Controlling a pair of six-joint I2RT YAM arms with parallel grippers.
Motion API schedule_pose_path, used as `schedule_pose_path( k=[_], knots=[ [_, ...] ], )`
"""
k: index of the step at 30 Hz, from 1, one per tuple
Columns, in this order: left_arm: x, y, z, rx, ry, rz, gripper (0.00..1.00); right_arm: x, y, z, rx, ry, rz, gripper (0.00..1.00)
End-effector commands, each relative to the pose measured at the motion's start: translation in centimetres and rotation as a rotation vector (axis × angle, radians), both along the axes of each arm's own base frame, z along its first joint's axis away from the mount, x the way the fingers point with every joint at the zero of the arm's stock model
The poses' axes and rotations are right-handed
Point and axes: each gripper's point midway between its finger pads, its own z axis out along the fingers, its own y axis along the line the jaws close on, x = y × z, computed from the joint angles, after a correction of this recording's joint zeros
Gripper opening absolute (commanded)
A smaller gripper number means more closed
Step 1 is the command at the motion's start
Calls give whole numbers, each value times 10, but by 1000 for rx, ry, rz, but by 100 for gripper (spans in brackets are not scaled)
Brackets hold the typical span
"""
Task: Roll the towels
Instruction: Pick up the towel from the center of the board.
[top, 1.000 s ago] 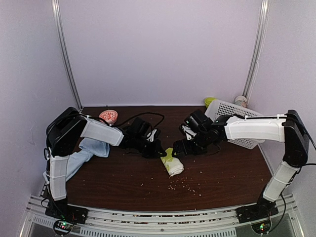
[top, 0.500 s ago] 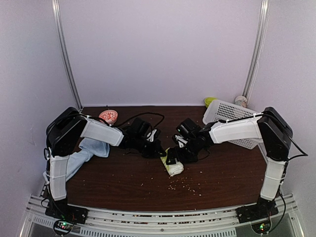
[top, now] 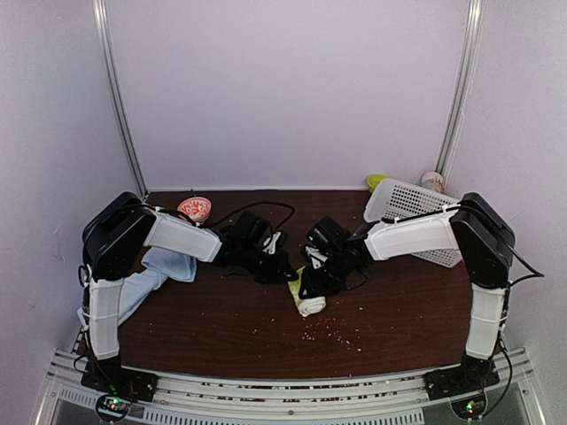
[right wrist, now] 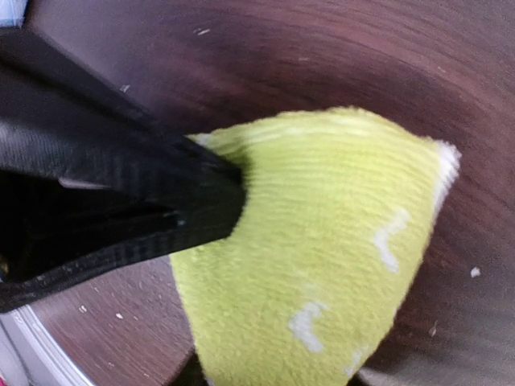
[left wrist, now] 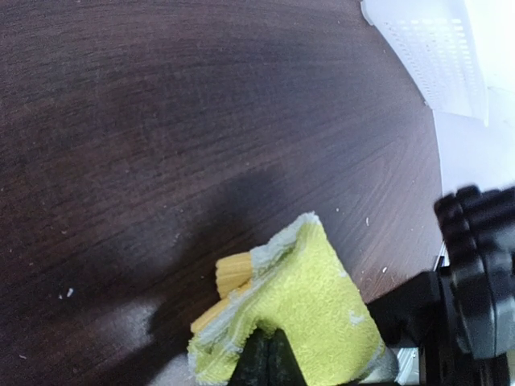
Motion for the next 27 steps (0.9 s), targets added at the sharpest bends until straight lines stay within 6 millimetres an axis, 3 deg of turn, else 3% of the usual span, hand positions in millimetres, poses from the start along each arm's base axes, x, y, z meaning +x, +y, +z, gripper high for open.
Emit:
schedule_pose_path(
  k=[1, 4, 6, 12, 15, 17, 22, 24, 27],
  knots=[
    [-5, 14, -6, 56, 9, 18, 0, -25, -19, -35, -95, 97, -15, 18],
    [-6, 18, 9, 60, -3, 21, 0, -19, -17, -19, -73, 59, -27, 2],
    [-5, 22, 27, 51, -25, 31, 0, -14, -16, -1, -46, 28, -35, 0],
    [-6, 40, 101, 19, -136, 74, 1, 13, -28, 89, 30, -137, -79, 0],
    [-10, 52, 140, -8, -206, 100, 7, 30, -52, 137, 37, -226, -126, 0],
    [-15, 63, 153, -9, -235, 120, 10, 44, -73, 170, 42, -303, -172, 0],
    [-25, 85, 155, 4, -256, 170, 12, 94, -146, 237, 56, -455, -368, 0],
    [-28, 91, 145, 22, -246, 182, 12, 115, -174, 248, 59, -488, -467, 0],
    [-32, 94, 132, 36, -220, 186, 12, 145, -207, 248, 75, -499, -601, 0]
  ],
)
